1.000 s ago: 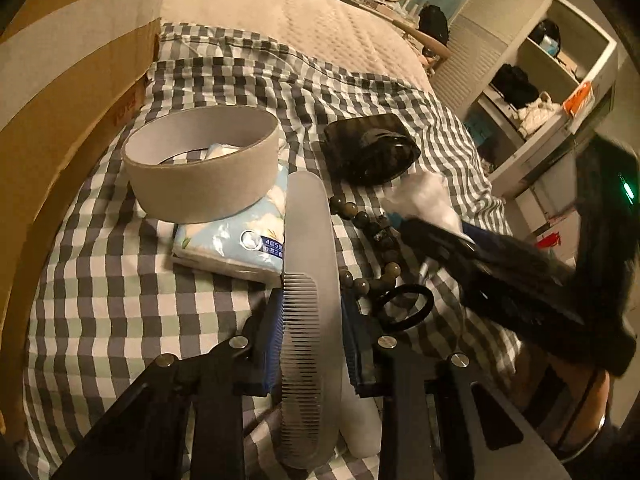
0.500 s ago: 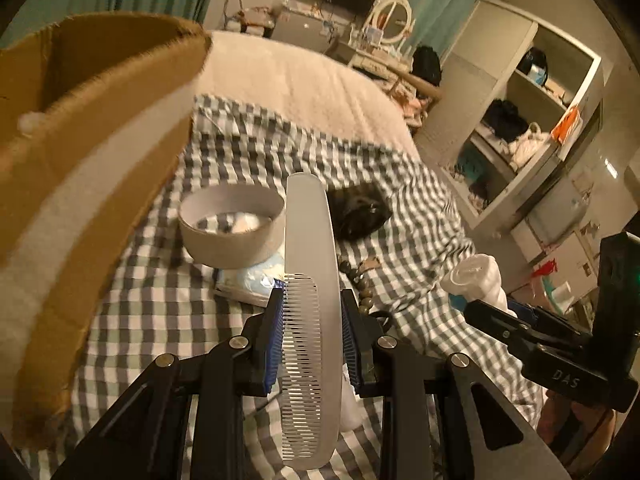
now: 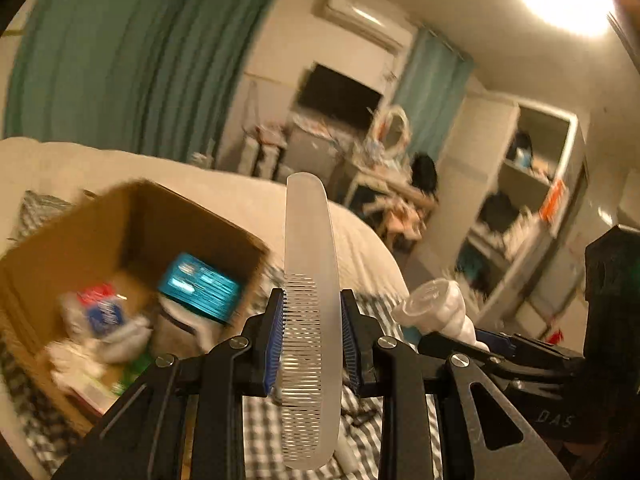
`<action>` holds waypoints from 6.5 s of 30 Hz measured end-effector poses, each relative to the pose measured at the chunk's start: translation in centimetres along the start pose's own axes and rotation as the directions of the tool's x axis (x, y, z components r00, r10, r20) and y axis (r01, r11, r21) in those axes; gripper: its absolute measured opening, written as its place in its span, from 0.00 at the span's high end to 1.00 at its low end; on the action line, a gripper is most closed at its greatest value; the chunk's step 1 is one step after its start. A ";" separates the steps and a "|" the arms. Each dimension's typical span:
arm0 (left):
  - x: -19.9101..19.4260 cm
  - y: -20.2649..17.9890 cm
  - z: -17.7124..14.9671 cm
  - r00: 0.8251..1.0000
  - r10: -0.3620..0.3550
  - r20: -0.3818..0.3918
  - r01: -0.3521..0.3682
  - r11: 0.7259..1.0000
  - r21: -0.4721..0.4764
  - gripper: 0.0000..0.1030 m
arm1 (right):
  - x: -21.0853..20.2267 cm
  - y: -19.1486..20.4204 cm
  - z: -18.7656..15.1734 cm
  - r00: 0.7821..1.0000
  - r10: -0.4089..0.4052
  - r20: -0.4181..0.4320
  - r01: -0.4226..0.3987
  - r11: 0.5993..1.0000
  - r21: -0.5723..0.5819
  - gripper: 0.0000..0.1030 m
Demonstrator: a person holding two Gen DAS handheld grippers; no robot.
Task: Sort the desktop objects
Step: 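Carry the comb and figurine into the cardboard box and release both, then grasp the white stick-shaped object with the left tool, then carry the white stick to the cardboard box and open the left tool, then grasp the tape roll with the left tool while the right grasps the black round cup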
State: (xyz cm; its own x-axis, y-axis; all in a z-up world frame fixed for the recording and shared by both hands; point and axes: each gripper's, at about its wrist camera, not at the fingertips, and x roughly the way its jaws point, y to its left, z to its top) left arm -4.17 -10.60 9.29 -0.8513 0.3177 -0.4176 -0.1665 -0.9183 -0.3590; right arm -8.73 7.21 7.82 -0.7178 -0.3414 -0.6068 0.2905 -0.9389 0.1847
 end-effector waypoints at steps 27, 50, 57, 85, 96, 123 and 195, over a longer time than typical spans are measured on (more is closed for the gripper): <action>1.0 9.2 -1.1 0.973 0.221 -0.066 -0.229 0.958 -0.172 0.22 | 5.4 2.2 0.4 0.998 0.050 -0.033 -0.041 0.975 0.219 0.27; 9.1 -4.3 -13.0 0.926 0.115 -0.360 -0.098 0.993 0.065 0.17 | -2.6 -12.2 -15.0 0.968 -0.219 -0.125 0.245 0.935 0.257 0.22; 12.6 -5.3 -15.1 0.905 0.188 -0.383 -0.128 0.976 0.176 0.17 | -1.2 -14.8 -16.8 0.972 -0.199 -0.127 0.229 0.925 0.303 0.22; 12.0 -4.0 -12.2 0.918 0.120 -0.379 -0.077 0.989 0.129 0.86 | 2.5 -10.9 -15.0 0.980 -0.169 -0.104 0.180 0.978 0.109 0.23; 14.1 -1.2 -13.8 0.841 0.184 -0.509 -0.182 0.982 0.056 0.85 | 11.7 -11.2 -11.2 0.983 -0.085 -0.160 0.116 0.974 0.194 0.23; 16.4 -4.7 -16.7 0.848 0.058 -0.527 0.000 0.994 0.110 0.90 | 7.7 -14.0 -15.8 0.976 -0.056 -0.211 0.103 0.970 0.221 0.95; 6.6 -5.5 -8.6 0.963 0.267 -0.032 -0.248 0.926 0.283 0.00 | -0.5 -10.3 -11.4 0.976 -0.215 -0.022 0.215 0.964 0.158 0.23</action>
State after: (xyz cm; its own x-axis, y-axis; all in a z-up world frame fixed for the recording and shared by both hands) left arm -4.61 -1.44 1.27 -0.8486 0.0679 -0.5246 -0.0844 -0.9964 0.0075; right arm -4.15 17.56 -2.60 -0.7492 -0.1310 -0.6493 0.0254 -0.9852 0.1695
